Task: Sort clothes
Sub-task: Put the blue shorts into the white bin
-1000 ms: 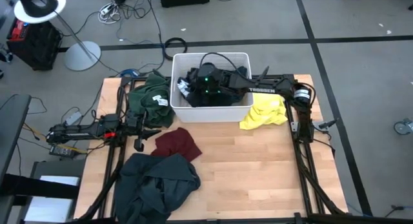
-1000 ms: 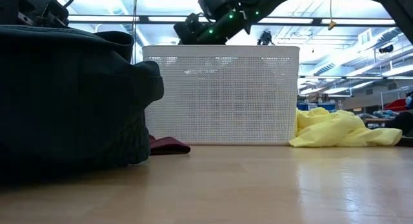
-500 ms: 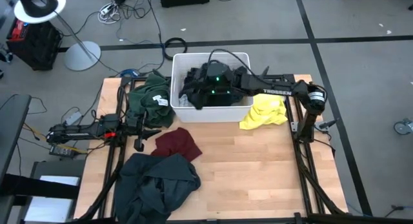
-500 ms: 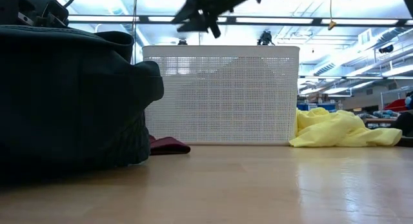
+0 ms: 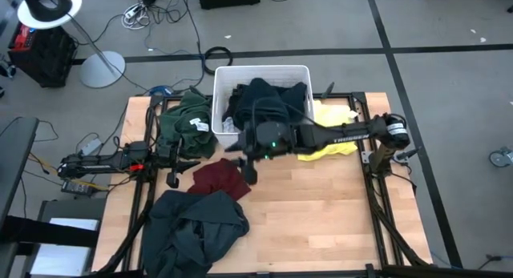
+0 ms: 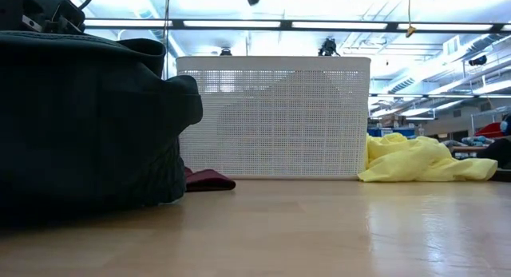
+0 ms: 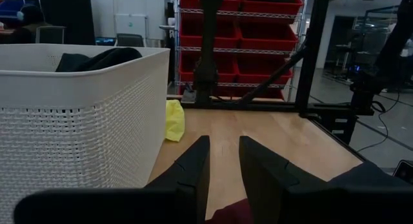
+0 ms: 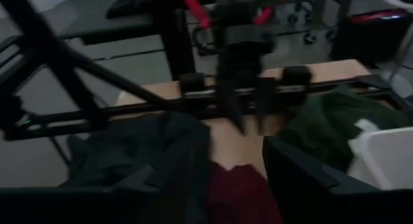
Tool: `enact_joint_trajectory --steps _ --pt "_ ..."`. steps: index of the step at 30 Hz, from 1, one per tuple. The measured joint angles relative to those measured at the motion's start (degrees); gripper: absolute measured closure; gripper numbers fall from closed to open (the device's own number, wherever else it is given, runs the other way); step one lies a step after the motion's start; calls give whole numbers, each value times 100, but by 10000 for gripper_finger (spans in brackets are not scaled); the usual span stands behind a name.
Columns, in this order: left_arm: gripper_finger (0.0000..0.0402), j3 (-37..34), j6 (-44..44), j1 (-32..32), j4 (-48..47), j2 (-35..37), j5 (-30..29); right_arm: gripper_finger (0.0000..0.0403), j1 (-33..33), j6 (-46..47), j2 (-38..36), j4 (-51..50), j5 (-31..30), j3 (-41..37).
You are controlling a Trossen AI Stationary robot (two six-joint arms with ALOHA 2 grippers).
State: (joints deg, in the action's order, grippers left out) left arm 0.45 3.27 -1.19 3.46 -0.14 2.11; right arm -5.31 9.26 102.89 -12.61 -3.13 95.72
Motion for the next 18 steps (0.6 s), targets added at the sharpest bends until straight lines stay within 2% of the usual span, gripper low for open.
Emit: enact_joint_trajectory --steps 9,18 --pt "312 0 -2 2 0 0 0 196 -731 143 2 -79 -633 0" --pt "312 -1 -2 2 0 0 0 164 -1045 627 9 -493 -725 -2"
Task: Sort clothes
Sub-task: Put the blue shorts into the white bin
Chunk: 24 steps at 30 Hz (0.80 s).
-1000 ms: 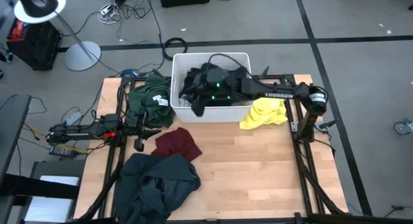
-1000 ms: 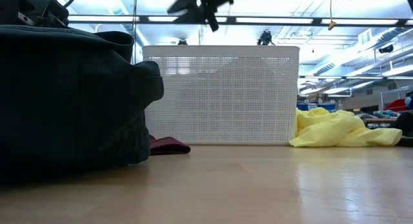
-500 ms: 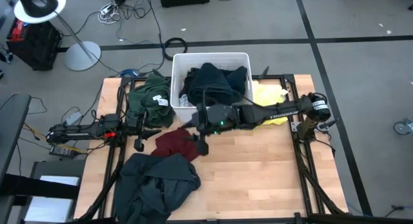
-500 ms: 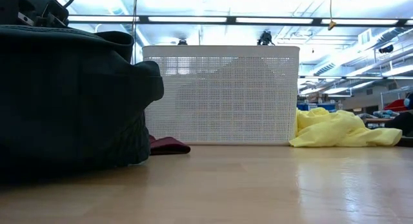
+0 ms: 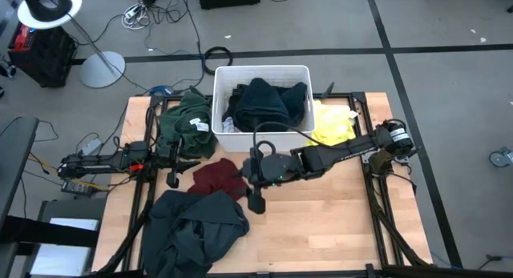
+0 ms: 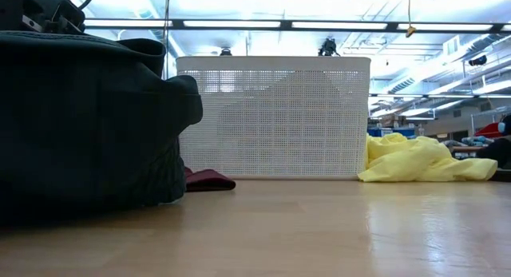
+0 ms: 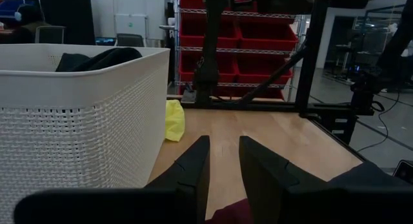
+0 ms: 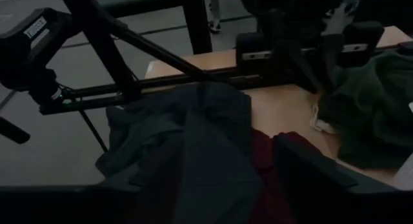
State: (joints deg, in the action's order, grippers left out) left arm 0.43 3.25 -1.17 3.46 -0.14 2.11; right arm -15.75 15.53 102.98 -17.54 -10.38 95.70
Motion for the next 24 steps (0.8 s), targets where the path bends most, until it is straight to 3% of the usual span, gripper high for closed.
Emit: enact_joint_trajectory --steps 9,16,24 --pt "312 1 2 -1 0 0 0 144 -37 52 0 -164 -139 0" --pt "312 1 2 0 0 0 0 169 149 1558 1 -2689 -633 -2" --pt "312 0 1 -1 0 -1 0 188 53 3373 -10 -4892 -375 -2"
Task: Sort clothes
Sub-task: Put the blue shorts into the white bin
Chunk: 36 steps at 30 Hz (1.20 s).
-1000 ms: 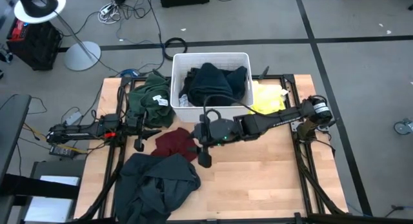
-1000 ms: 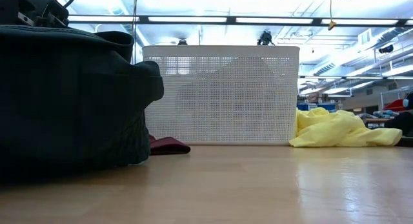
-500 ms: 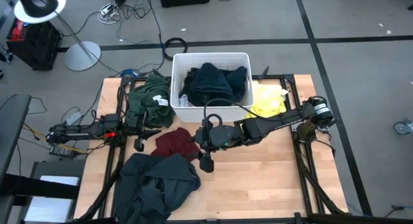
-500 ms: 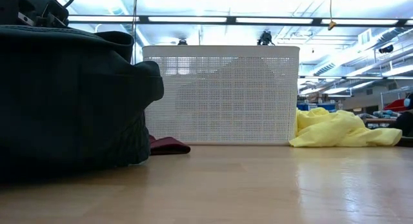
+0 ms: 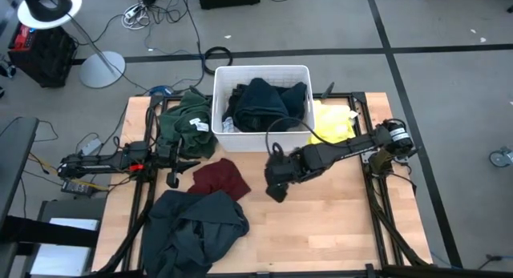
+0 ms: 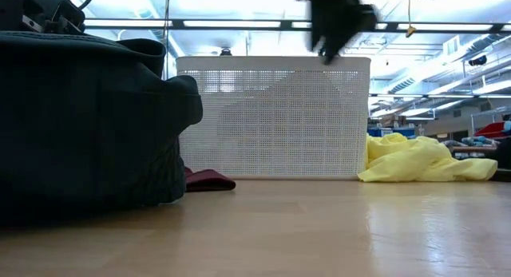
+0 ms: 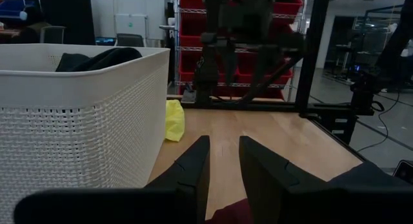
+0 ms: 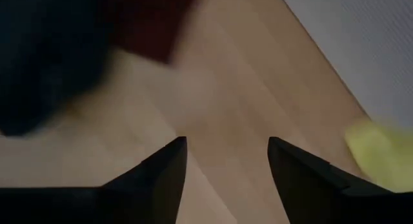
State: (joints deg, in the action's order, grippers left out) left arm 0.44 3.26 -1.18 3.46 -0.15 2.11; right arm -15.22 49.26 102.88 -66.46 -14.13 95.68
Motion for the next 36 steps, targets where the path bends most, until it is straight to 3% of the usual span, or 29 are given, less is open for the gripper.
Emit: enact_joint_trajectory --steps 5,9,17,24,33,36 --pt "312 1 0 0 0 1 0 198 -345 926 -7 -1587 -155 -2" --pt "312 1 1 1 0 1 0 204 -737 1562 -78 -2195 -205 -261" --pt "312 1 0 0 0 -1 0 206 -1516 2857 -173 -2190 -158 -850" --pt "312 0 17 2 474 -1 1 214 -1778 3222 -175 -2039 301 -1154" --pt "312 1 2368 14 1879 -1 -95 226 -1886 3850 -175 -1400 379 -1167" --pt "312 95 3347 5 1736 1 -282 227 -1893 3972 -175 -1146 380 -1167"
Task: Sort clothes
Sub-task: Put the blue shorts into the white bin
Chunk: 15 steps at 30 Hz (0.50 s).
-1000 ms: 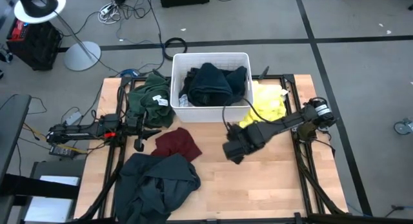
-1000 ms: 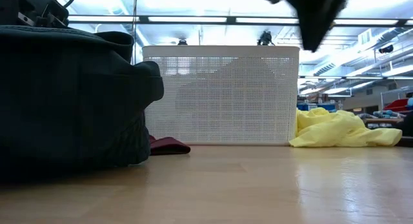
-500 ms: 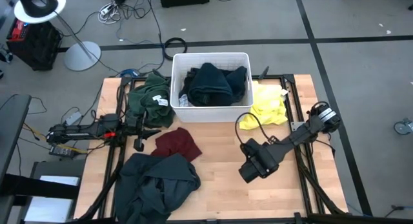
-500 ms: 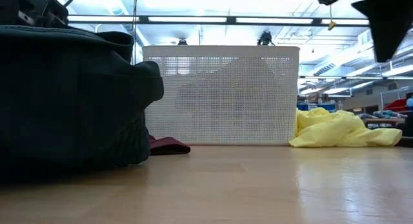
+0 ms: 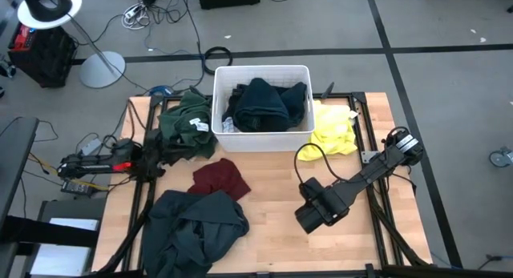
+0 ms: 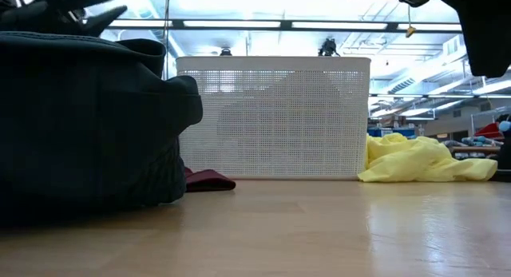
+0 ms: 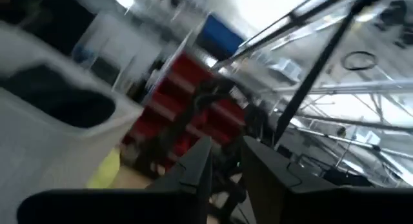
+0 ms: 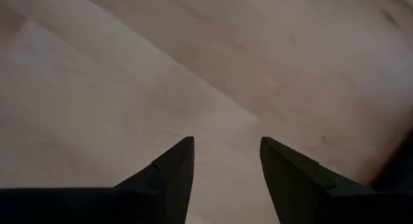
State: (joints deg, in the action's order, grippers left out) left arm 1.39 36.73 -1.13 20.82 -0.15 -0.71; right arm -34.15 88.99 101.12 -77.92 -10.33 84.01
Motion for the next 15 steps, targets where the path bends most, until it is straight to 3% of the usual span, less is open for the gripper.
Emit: enact_joint_trajectory --steps 3,7,15 --pt "312 513 144 27 -1124 -99 196 227 2 151 0 182 -41 0" --pt "312 1697 -85 66 -2986 -572 189 229 2 328 0 312 -193 0" --pt "312 4398 -989 519 -5430 -2661 291 230 4 497 0 321 -273 0"
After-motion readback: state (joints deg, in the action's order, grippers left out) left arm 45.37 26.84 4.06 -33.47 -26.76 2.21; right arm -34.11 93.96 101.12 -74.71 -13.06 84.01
